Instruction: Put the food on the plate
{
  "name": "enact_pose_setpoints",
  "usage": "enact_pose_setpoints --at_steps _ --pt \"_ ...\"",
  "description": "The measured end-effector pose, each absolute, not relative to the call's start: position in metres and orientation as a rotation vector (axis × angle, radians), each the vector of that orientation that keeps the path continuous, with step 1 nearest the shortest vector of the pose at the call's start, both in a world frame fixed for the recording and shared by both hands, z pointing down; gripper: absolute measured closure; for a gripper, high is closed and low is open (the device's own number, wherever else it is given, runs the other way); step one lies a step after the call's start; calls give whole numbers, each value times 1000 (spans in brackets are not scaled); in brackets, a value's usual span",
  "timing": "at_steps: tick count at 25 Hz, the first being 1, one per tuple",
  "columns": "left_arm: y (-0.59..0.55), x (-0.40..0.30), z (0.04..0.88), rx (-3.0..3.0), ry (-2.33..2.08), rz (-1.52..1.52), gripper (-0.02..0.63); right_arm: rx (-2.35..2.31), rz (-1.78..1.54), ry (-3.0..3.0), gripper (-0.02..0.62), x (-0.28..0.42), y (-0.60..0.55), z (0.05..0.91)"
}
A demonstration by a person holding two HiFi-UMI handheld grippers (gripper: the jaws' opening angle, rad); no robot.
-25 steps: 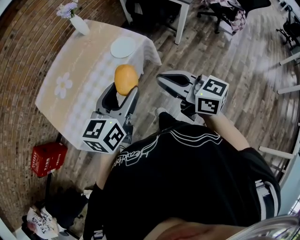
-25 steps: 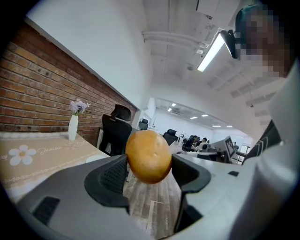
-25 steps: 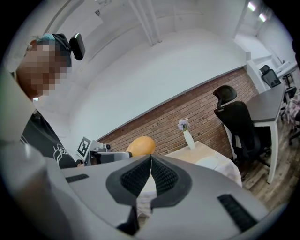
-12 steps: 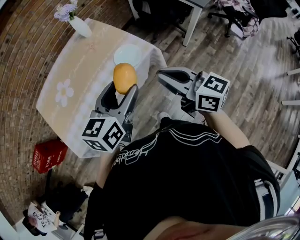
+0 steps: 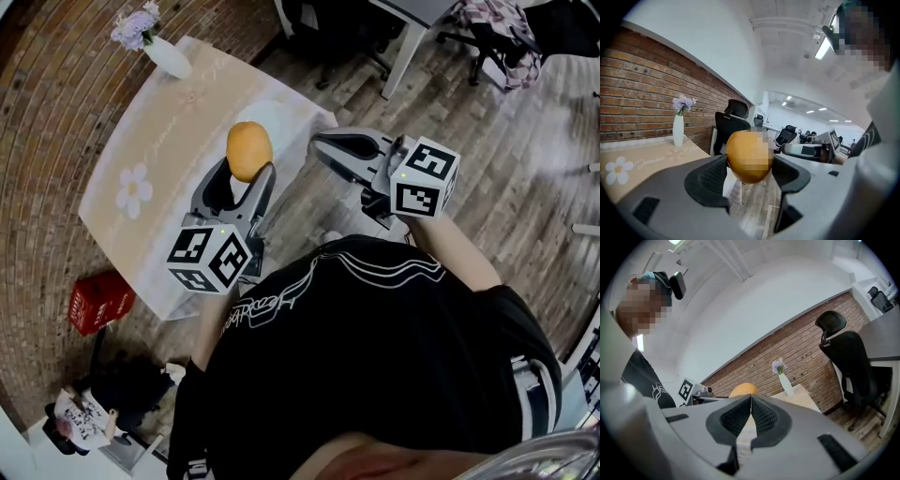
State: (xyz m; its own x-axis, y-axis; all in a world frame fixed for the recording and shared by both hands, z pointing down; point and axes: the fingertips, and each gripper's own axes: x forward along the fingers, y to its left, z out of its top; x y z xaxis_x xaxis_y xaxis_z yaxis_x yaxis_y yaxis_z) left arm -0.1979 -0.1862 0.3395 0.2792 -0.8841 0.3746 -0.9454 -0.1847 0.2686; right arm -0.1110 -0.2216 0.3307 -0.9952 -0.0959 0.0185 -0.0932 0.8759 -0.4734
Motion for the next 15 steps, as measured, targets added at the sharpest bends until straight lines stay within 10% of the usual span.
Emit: enact_pose_setpoints --at_steps 15 --pt "-229 -218 389 2096 -1617 243 314 -237 -819 3040 598 -117 -250 374"
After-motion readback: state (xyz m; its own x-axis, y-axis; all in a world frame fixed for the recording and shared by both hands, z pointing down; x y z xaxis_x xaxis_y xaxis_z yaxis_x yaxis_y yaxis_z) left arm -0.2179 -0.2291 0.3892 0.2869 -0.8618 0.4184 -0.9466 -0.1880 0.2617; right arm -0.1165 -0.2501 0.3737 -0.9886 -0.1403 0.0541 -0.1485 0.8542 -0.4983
